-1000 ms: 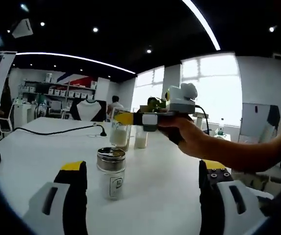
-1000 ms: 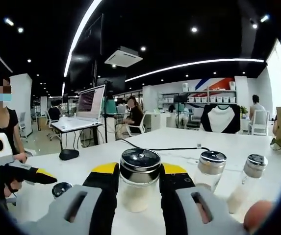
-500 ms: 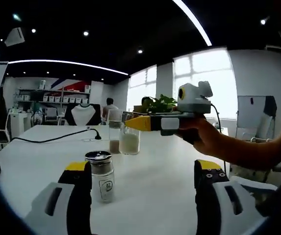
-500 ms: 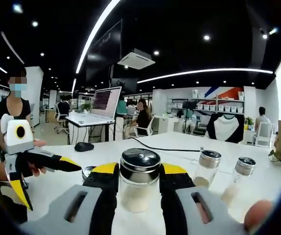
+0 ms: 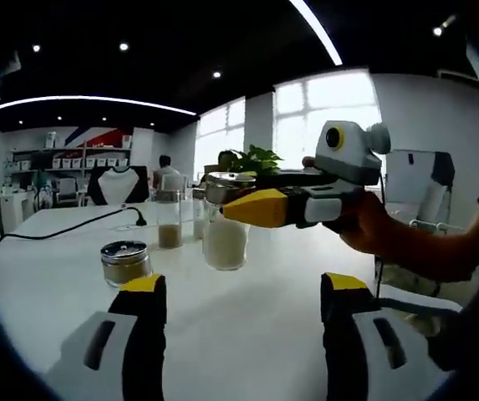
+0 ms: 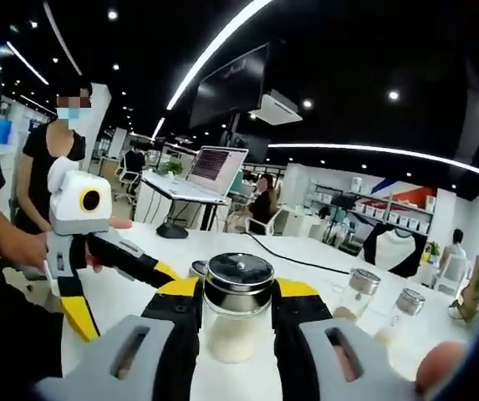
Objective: Rotate the seasoning bottle until the label or dispensing opening points toward the visible target arrow and the bottle remains upright within the marked orientation range
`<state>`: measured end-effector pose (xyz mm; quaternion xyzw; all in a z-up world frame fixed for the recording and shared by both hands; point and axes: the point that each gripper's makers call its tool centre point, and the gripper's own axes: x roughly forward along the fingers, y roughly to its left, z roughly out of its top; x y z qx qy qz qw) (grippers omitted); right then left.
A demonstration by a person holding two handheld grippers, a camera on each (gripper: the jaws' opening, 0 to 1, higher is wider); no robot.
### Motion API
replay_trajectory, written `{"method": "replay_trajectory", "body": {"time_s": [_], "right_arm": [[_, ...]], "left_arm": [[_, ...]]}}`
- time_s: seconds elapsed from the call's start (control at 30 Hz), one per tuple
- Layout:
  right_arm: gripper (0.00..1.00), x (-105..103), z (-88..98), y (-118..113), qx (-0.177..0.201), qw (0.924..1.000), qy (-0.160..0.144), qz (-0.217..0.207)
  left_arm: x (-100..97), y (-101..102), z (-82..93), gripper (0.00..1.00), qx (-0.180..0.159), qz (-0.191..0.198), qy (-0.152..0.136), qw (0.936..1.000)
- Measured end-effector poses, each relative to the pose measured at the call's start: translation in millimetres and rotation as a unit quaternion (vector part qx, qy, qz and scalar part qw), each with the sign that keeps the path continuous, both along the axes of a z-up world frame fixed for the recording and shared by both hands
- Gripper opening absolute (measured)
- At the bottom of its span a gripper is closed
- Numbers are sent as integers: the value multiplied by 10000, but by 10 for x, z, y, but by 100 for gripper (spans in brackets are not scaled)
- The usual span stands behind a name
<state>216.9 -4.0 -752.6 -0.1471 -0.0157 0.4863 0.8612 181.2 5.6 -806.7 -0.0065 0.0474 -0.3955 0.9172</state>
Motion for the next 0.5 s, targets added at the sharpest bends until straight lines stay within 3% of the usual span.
{"method": "replay_trajectory", "body": {"time_s": [0.03, 0.17, 0.3, 0.5], "right_arm": [[30, -109, 3, 53, 156, 9993, 95, 317], [30, -119, -68, 53, 74, 9994, 253, 207], [30, -260, -95, 106, 68, 9985, 279, 463], [30, -472, -114, 157, 51, 9957, 260, 891]], "left_arm": [[-1, -4, -3, 80, 12, 10, 4, 10000], [-8, -23, -13, 80, 97, -24, -27, 9999], [-9, -34, -57, 77, 274, -59, -69, 9996], [-46, -56, -68, 66, 76, -315, -6, 9995]]}}
